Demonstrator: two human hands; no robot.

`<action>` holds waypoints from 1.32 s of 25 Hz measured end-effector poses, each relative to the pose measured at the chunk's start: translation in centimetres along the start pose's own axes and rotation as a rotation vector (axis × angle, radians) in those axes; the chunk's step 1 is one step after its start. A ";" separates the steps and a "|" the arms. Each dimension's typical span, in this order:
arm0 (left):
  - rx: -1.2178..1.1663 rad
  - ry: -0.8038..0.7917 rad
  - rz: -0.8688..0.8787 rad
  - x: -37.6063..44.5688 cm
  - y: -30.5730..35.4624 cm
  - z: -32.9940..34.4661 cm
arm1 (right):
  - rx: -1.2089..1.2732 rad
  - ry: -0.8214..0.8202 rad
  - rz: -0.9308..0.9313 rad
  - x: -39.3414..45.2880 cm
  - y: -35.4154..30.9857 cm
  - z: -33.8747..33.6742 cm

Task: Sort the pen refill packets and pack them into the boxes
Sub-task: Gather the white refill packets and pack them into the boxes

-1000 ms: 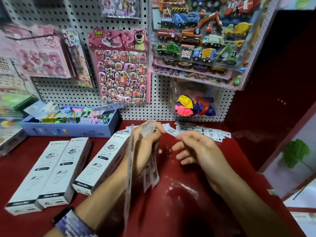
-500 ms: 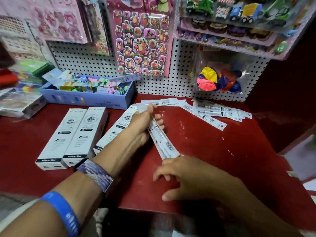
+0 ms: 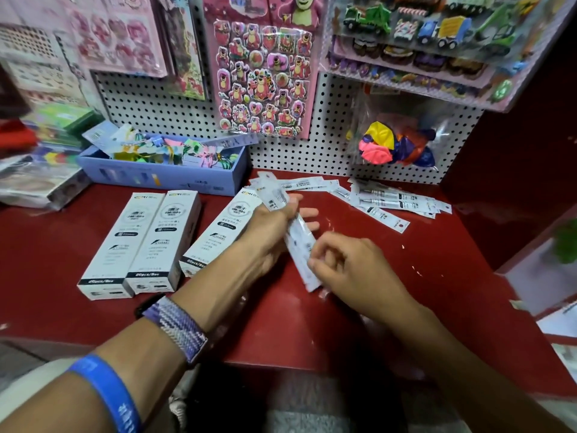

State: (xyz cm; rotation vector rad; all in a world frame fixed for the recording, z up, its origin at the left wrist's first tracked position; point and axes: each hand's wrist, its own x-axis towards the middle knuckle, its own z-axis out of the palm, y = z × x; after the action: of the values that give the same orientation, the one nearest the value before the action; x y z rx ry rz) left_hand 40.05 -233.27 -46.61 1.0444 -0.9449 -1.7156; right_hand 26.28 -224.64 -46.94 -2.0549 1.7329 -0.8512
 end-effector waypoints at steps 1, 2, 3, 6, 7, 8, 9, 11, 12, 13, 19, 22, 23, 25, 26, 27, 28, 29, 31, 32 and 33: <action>0.020 -0.007 0.024 -0.7 0.1 -0.1 | 0.071 0.141 0.080 -0.2 -0.5 0.2; 0.031 -0.036 0.032 -1.7 0.2 0.0 | 0.151 0.208 0.180 -0.5 -1.0 0.3; 0.030 -0.077 0.019 -3.0 0.0 0.2 | 0.271 0.184 0.269 -0.8 -1.5 0.6; -0.015 -0.154 -0.062 -6.9 -1.0 0.4 | 0.718 0.010 0.370 -2.8 -1.9 1.6; -0.045 -0.176 -0.091 -7.9 -1.5 0.1 | 0.791 0.015 0.387 -3.8 -1.9 1.8; -0.073 -0.196 -0.123 -9.1 -2.2 -0.2 | 0.831 0.031 0.403 -5.0 -2.2 1.9; -0.078 -0.198 -0.145 -10.2 -3.0 -0.5 | 0.852 0.041 0.413 -6.4 -2.4 2.2; -0.032 -0.144 -0.141 -12.4 -5.1 -1.6 | 0.808 0.105 0.350 -9.8 -2.8 3.1; -0.009 -0.134 -0.136 -13.5 -6.0 -2.2 | 0.727 0.185 0.279 -11.8 -2.9 3.4; 0.000 -0.143 -0.135 -14.5 -6.9 -3.0 | 0.626 0.267 0.206 -14.0 -2.9 3.9; 0.211 -0.220 -0.407 -19.7 -13.7 -6.9 | -0.087 -0.225 -0.169 -26.5 4.1 11.1; 0.356 -0.202 -0.525 -20.4 -18.7 -7.0 | -0.314 -0.814 -0.128 -29.1 8.9 16.1; 0.369 -0.203 -0.537 -20.4 -19.8 -7.1 | -0.383 -0.971 -0.085 -29.6 10.2 17.8; 0.377 -0.217 -0.554 -20.2 -20.9 -7.3 | -0.514 -1.089 -0.104 -30.6 11.8 21.4; 0.382 -0.232 -0.564 -20.1 -21.1 -7.3 | -0.543 -1.113 -0.094 -31.1 11.8 23.2; 0.386 -0.239 -0.571 -19.9 -21.1 -7.3 | -0.561 -1.143 -0.088 -31.7 11.8 24.9; 0.380 -0.237 -0.575 -19.7 -21.0 -7.3 | -0.557 -1.164 -0.081 -32.4 11.5 26.3; 0.362 -0.222 -0.578 -19.5 -20.8 -7.3 | -0.583 -1.207 -0.047 -33.1 11.3 27.3; 0.325 -0.188 -0.575 -18.9 -20.4 -7.6 | -0.659 -1.195 -0.049 -34.5 12.3 29.3; 0.315 -0.182 -0.569 -18.8 -20.2 -7.8 | -0.637 -1.216 0.063 -35.2 13.2 30.2; 0.312 -0.184 -0.566 -18.6 -20.1 -8.0 | -0.631 -1.228 0.178 -36.0 14.4 31.3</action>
State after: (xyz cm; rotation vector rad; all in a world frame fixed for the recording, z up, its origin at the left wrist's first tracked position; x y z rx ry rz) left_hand 46.09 -210.78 -63.06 1.4811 -1.1314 -2.1995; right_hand 31.49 -196.92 -88.01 -1.9224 1.3944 0.9850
